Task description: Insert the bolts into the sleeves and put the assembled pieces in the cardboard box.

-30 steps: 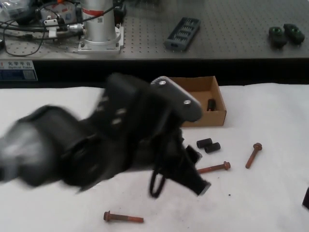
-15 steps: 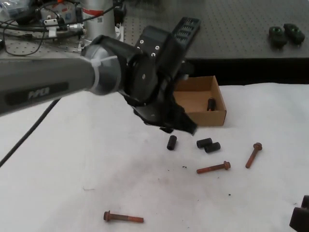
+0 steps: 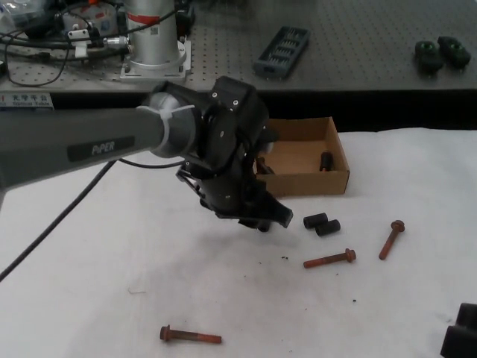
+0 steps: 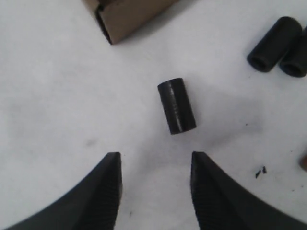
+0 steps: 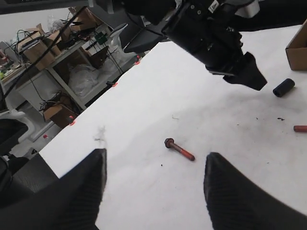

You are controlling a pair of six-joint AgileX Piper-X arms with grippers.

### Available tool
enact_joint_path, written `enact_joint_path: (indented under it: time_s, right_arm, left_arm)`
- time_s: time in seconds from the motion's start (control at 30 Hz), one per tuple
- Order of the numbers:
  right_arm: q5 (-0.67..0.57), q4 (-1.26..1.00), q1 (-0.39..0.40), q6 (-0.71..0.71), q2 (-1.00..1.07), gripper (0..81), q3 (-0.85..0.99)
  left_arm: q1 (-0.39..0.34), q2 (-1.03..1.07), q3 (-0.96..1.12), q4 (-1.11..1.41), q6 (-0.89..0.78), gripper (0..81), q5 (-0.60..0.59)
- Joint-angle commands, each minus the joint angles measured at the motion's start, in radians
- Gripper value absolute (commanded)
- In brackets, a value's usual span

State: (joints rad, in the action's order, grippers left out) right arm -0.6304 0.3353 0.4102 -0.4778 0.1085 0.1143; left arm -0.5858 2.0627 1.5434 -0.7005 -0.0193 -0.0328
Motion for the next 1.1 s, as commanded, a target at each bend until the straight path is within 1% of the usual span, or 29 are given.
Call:
enact_joint_path:
  time_s: [0.0, 0.17, 0.23, 0.37, 0.4, 0.53, 0.6, 0.77, 0.93, 1.07]
  right_arm:
    - [-0.01, -0.06, -0.001, -0.035, -0.007, 45.7, -0.014]
    - [-0.018, -0.185, -0.001, -0.088, -0.005, 45.7, -0.112]
    - [-0.024, -0.216, -0.001, -0.088, -0.005, 45.7, -0.114]
    - [-0.015, -0.246, -0.001, -0.083, -0.005, 45.7, -0.114]
    - [-0.01, -0.255, -0.001, -0.083, -0.005, 45.7, -0.114]
    - [-0.008, -0.308, -0.001, -0.085, -0.005, 45.7, -0.114]
    - [-0.006, -0.321, -0.001, -0.086, -0.005, 45.7, -0.114]
    - [0.012, -0.323, -0.001, -0.086, -0.005, 45.7, -0.114]
    - [0.012, -0.32, -0.001, -0.086, -0.005, 45.7, -0.114]
    - [0.012, -0.32, -0.001, -0.086, -0.005, 45.7, -0.114]
  left_arm:
    - [-0.002, -0.003, 0.056, 0.008, -0.009, 33.6, -0.008]
    - [-0.002, -0.003, 0.089, 0.015, -0.004, 33.6, -0.009]
    - [-0.002, -0.003, 0.1, 0.019, -0.002, 33.6, -0.012]
    - [-0.017, -0.003, 0.103, 0.022, 0.005, 33.6, -0.123]
    - [-0.027, -0.003, 0.103, 0.022, 0.03, 33.6, -0.143]
    - [-0.084, -0.003, 0.103, 0.014, 0.177, 33.6, -0.143]
    - [-0.117, 0.0, 0.103, 0.011, 0.25, 33.6, -0.128]
    - [-0.172, 0.019, 0.103, -0.013, 0.423, 33.6, -0.123]
    - [-0.211, 0.05, 0.103, -0.006, 0.624, 33.6, 0.054]
    - [-0.218, 0.066, 0.103, -0.002, 0.684, 33.6, 0.053]
